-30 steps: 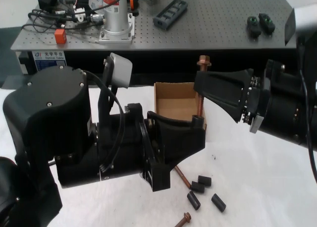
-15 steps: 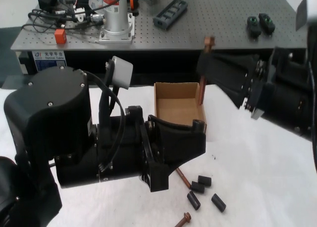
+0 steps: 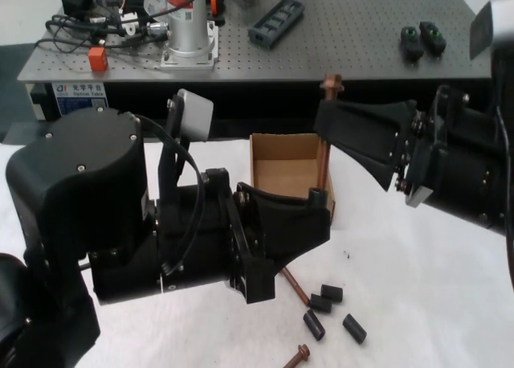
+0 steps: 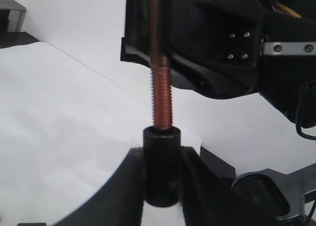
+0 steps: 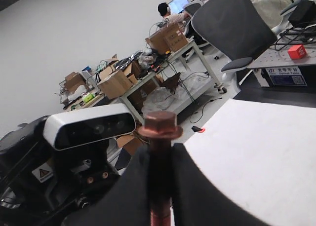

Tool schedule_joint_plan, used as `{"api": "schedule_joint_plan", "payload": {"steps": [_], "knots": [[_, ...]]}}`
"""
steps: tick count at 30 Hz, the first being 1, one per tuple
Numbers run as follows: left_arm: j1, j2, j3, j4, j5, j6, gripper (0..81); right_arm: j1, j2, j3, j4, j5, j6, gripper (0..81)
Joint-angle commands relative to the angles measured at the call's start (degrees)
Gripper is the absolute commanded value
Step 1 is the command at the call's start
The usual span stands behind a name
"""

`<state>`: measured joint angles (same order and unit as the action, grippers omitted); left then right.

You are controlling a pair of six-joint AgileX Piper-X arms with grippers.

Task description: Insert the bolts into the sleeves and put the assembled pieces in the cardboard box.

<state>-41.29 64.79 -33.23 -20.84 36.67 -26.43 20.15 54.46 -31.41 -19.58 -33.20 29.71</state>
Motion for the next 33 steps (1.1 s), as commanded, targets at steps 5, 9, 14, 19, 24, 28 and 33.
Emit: {"api": "schedule_joint_plan", "payload": {"steps": [5,9,14,19,24,28,33], "knots": [[-0.1,-0.6,-0.2,-0.7,-0.2,-0.2,0.7,-0.1,0.0,0.0,3.4,-2.6,-0.3,2.2],[-0.1,-0.6,-0.2,-0.8,-0.7,-0.2,0.7,-0.1,0.0,0.0,3.8,-3.1,-0.6,2.2],[-0.1,-0.6,-0.2,-2.1,-3.5,0.4,0.7,-0.1,0.0,0.0,4.3,-3.9,-1.2,0.4],[-0.1,-0.6,-0.2,-2.7,-7.5,5.3,0.7,-0.1,0.0,0.0,4.3,-3.8,-4.0,37.1],[-0.1,-0.6,-0.2,-2.9,-12.5,9.8,0.7,-2.1,-1.9,0.0,4.4,-3.8,-3.6,45.8],[1.1,2.1,-2.2,-1.8,-20.3,5.6,0.7,-7.2,-7.3,0.0,11.1,-3.6,-3.6,44.8],[5.2,13.3,-13.8,5.5,-24.5,1.5,0.7,-14.8,-15.4,0.0,28.5,0.0,-4.2,44.8]]}}
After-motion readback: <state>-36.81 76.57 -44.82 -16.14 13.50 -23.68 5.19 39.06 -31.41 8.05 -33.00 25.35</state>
